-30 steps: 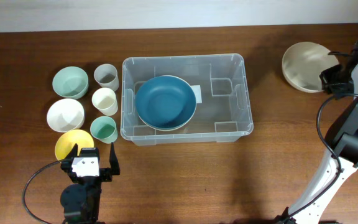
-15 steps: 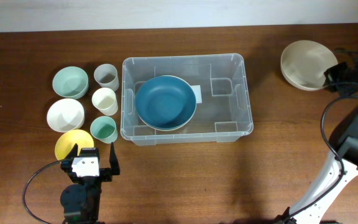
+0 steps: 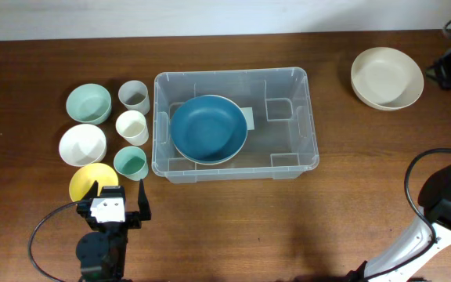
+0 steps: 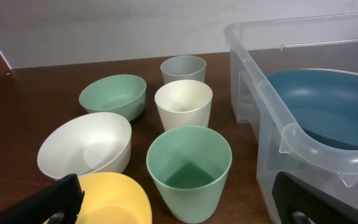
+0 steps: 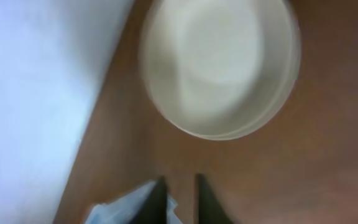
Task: Pack container
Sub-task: 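Grasp the rim of the remaining cream bowl with the right gripper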
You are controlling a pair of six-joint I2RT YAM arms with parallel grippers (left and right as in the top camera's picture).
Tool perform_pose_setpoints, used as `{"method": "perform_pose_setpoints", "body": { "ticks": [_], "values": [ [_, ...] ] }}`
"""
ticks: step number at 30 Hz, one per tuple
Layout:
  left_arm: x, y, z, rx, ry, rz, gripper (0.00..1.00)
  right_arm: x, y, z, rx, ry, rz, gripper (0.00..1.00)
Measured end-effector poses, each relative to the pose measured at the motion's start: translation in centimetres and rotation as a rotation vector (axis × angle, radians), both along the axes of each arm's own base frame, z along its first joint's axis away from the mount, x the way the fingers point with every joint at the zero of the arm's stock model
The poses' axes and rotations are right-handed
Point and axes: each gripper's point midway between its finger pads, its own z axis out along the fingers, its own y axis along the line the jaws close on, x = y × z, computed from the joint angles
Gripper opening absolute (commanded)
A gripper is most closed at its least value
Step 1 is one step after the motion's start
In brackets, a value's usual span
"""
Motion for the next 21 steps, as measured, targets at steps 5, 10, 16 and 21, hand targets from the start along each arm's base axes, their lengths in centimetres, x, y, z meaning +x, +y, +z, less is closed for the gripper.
{"method": "perform_pose_setpoints", "body": {
  "ticks": [5,10,16,21],
  "values": [
    [0.0,0.0,0.0,0.0,0.0,0.0,0.99,-1.6,-1.8,-3.2,-0.103,0.149,-0.054,0.68],
    [0.0,0.0,0.0,0.0,0.0,0.0,0.99,-1.6,-2.7,-6.8,-0.139,0.227,-0.06,0.77],
    [0.0,0.0,0.0,0.0,0.0,0.0,1.0,-1.3,-3.4,-11.0,-0.133,0.289,-0.058,0.77],
    [0.0,0.0,0.0,0.0,0.0,0.0,1.0,-0.8,-3.8,-13.4,-0.131,0.309,-0.053,0.77]
  ]
}}
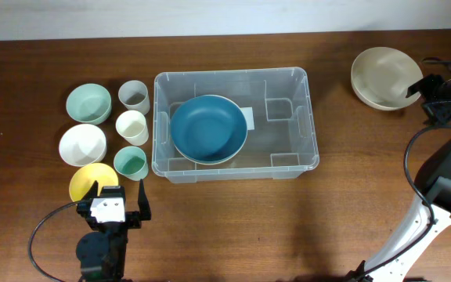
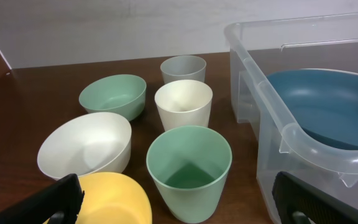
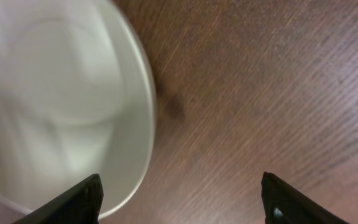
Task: Pack container
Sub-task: 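Grasp the rim of the remaining cream bowl with the right gripper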
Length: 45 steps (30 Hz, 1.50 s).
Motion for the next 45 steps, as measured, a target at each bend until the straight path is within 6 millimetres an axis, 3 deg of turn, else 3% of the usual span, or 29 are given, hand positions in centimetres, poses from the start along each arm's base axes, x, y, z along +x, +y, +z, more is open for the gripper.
{"method": "perform_pose_setpoints", "body": {
  "ticks": [12,15,23,30,36,45],
  "values": [
    [0.0,0.0,0.0,0.0,0.0,0.0,1.0,1.0,0.3,-3.6,0.005,0.025,0.018,0.7],
    [0.0,0.0,0.0,0.0,0.0,0.0,0.99,1.4,0.6,-4.2,0.005,0.025,0.028,0.59],
    [0.0,0.0,0.0,0.0,0.0,0.0,1.0,1.4,0.7,-4.3,0.004,0.025,0.032,0.48],
    [0.0,0.0,0.0,0.0,0.0,0.0,0.99,1.3,0.8,-5.5,0.005,0.027,0.032,0.31],
    [0.0,0.0,0.0,0.0,0.0,0.0,0.99,1.2,0.9,-6.2,0.011,0.028,0.033,0.04],
    [0.0,0.0,0.0,0.0,0.0,0.0,0.99,1.6,1.0,-6.0,0.024,0.008,0.031,0.04]
  ]
}}
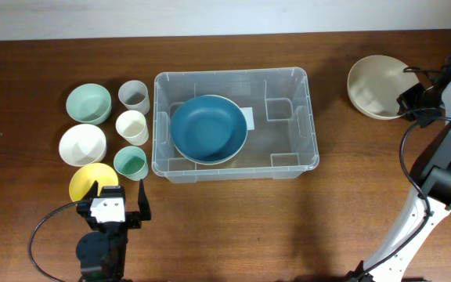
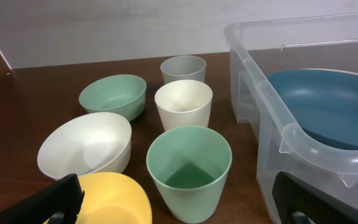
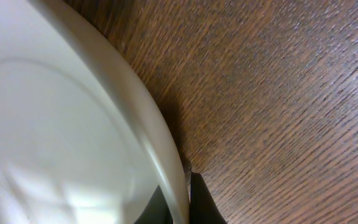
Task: Pack container
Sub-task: 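Grasp the rim of the remaining cream bowl with the right gripper, then lift the cream bowl and carry it over the container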
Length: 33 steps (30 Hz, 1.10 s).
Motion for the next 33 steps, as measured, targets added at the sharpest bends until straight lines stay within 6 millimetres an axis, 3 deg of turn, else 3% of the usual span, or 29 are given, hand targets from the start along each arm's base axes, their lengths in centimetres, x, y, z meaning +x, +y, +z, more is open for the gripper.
{"method": "perform_pose_setpoints", "body": {
  "ticks": [10,20,27,33],
  "values": [
    [0.0,0.0,0.0,0.0,0.0,0.0,0.99,1.0,0.6,0.7,0.121,-0.097,0.004,0.04],
    [0.0,0.0,0.0,0.0,0.0,0.0,1.0,1.3,-0.4,2.4,0.306,-0.268,0.008,0.04],
    [0.0,0.0,0.0,0.0,0.0,0.0,0.99,1.7,0.3,5.4,0.499,-0.442,0.052,0.04],
    [0.0,0.0,0.0,0.0,0.0,0.0,1.0,2.2,2.8,9.0,0.68,-0.579,0.129,0.04]
  ]
}}
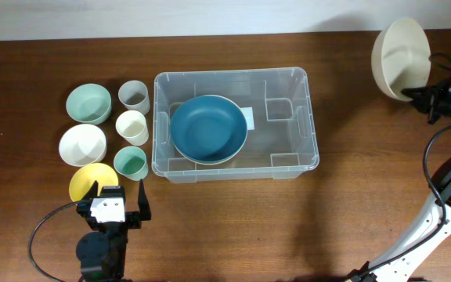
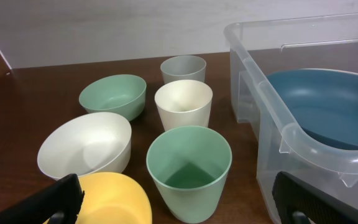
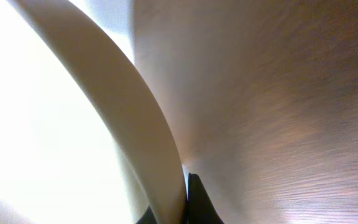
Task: Pack container
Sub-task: 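Lift the cream bowl and carry it over the container, then lower the cream bowl onto the blue bowl and release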
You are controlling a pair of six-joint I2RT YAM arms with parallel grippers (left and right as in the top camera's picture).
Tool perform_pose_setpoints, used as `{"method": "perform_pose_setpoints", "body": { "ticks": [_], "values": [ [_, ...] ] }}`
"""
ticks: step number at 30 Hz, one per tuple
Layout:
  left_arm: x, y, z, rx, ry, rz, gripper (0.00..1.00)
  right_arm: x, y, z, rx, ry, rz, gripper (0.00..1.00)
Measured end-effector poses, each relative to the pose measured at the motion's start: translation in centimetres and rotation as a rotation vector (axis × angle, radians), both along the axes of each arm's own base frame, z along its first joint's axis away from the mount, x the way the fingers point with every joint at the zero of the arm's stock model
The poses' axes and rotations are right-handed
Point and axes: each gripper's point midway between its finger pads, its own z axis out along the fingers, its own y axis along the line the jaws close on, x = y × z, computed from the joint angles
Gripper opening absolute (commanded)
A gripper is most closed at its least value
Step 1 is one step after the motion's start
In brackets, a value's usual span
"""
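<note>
A clear plastic container [image 1: 304, 117] stands mid-table with a blue bowl [image 1: 208, 128] inside. At the far right my right gripper [image 1: 415, 92] is shut on the rim of a cream bowl [image 1: 400, 58], which hangs tilted on edge above the table; the wrist view shows the cream bowl rim [image 3: 129, 112] pinched between the fingers. My left gripper [image 1: 118, 205] stands open near the front left, behind the yellow bowl [image 2: 114, 199] and the green cup [image 2: 188, 171].
Left of the container are a pale green bowl [image 1: 88, 103], a white bowl [image 1: 82, 144], a grey cup [image 1: 134, 95] and a cream cup [image 1: 131, 126]. The right arm's cable [image 1: 433, 160] loops over the table's right side.
My right gripper has raised the cream bowl off the table and tipped it on edge, farther back and to the right. The left arm has not moved.
The cream bowl lay flat at the back right with my right gripper off to its right. Then the gripper stood open at the bowl's right rim. Then it was shut on that rim, the bowl slightly tipped. Now the bowl hangs lifted on edge.
</note>
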Motion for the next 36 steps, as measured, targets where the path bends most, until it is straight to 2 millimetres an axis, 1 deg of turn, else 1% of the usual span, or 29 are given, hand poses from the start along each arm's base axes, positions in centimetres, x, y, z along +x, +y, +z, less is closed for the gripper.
{"method": "perform_pose_setpoints", "body": {
  "ticks": [3,5,8,10,12,14,16,17,18,19,20,23,26,29,31,33,36],
  "values": [
    [0.0,0.0,0.0,0.0,0.0,0.0,0.99,0.1,1.7,2.2,0.036,-0.047,0.039,0.04],
    [0.0,0.0,0.0,0.0,0.0,0.0,0.99,0.2,3.1,4.2,0.03,-0.075,0.07,0.04],
    [0.0,0.0,0.0,0.0,0.0,0.0,0.99,0.2,6.3,8.2,-0.005,-0.12,0.13,0.04],
    [0.0,0.0,0.0,0.0,0.0,0.0,1.0,0.0,9.1,11.0,-0.042,-0.148,0.179,0.04],
    [0.0,0.0,0.0,0.0,0.0,0.0,0.99,-0.4,12.3,13.5,-0.089,-0.173,0.236,0.04],
    [0.0,0.0,0.0,0.0,0.0,0.0,0.99,-0.9,15.8,15.4,-0.139,-0.192,0.297,0.04],
    [0.0,0.0,0.0,0.0,0.0,0.0,1.0,-1.4,19.2,16.6,-0.186,-0.204,0.359,0.04],
    [0.0,0.0,0.0,0.0,0.0,0.0,0.99,-1.6,20.5,16.8,-0.204,-0.206,0.384,0.04],
    [0.0,0.0,0.0,0.0,0.0,0.0,0.99,-1.9,22.5,17.0,-0.225,-0.209,0.423,0.04],
    [0.0,0.0,0.0,0.0,0.0,0.0,1.0,-2.1,23.7,17.0,-0.238,-0.208,0.448,0.04],
    [0.0,0.0,0.0,0.0,0.0,0.0,0.99,-2.4,25.6,16.8,-0.253,-0.207,0.49,0.04],
    [0.0,0.0,0.0,0.0,0.0,0.0,0.99,-3.4,29.9,15.9,-0.293,-0.197,0.594,0.04],
    [0.0,0.0,0.0,0.0,0.0,0.0,1.0,-4.4,33.6,15.1,-0.342,-0.192,0.682,0.04],
    [0.0,0.0,0.0,0.0,0.0,0.0,1.0,-5.4,36.8,14.3,-0.404,-0.189,0.754,0.04],
    [0.0,0.0,0.0,0.0,0.0,0.0,1.0,-6.2,38.5,13.6,-0.451,-0.178,0.792,0.04],
    [0.0,0.0,0.0,0.0,0.0,0.0,1.0,-6.8,39.8,12.8,-0.508,-0.153,0.816,0.04],
    [0.0,0.0,0.0,0.0,0.0,0.0,1.0,-7.7,41.2,11.7,-0.602,-0.111,0.835,0.04]
  ]
}}
